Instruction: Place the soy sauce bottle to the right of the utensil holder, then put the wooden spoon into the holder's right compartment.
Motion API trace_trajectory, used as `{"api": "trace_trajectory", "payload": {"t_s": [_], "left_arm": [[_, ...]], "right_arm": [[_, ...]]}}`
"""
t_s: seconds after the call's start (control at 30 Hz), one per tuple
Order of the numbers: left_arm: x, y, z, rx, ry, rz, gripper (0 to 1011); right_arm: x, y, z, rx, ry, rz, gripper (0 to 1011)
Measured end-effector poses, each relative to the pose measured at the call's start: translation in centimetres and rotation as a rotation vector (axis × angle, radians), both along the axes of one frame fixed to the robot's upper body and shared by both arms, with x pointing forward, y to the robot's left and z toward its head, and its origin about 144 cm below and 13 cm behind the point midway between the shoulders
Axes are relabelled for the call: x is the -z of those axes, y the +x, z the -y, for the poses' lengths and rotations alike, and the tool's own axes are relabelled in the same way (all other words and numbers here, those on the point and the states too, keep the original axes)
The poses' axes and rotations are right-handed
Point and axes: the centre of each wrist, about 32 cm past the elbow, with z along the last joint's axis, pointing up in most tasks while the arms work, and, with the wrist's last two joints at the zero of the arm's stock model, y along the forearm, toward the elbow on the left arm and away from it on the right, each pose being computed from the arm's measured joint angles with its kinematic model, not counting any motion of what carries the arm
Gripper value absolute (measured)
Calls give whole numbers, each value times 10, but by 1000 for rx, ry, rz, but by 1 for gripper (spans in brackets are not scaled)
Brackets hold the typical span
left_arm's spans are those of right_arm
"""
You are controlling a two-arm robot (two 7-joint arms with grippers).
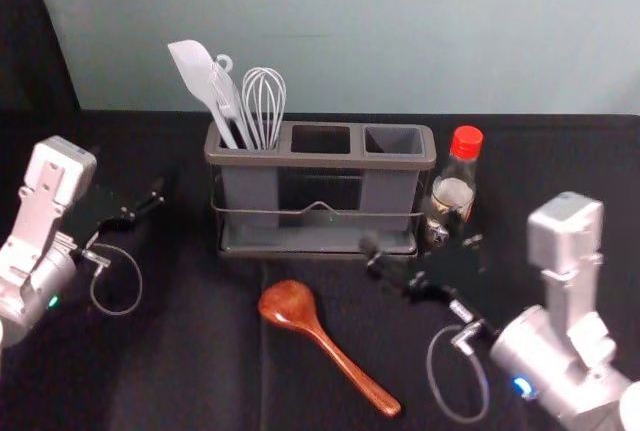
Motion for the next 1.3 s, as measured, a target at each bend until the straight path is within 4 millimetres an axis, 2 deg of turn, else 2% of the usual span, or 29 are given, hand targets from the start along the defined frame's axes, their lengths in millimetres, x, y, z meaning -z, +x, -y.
{"api": "trace_trajectory", "payload": {"t_s": [0.2, 0.4, 1.13, 1.3], "left_arm": [[0, 0, 0, 0, 0, 0, 1000], [0, 0, 0, 0, 0, 0, 1000], [0, 0, 0, 0, 0, 0, 1000], [0, 0, 0, 0, 0, 0, 1000]], "right_arm": [[8, -1, -20, -49, -45, -65, 1002], [16, 0, -32, -86, -62, -88, 1002], [18, 0, -34, -100, -73, -89, 1003], [6, -3, -42, -65, -178, -144, 1002]]}}
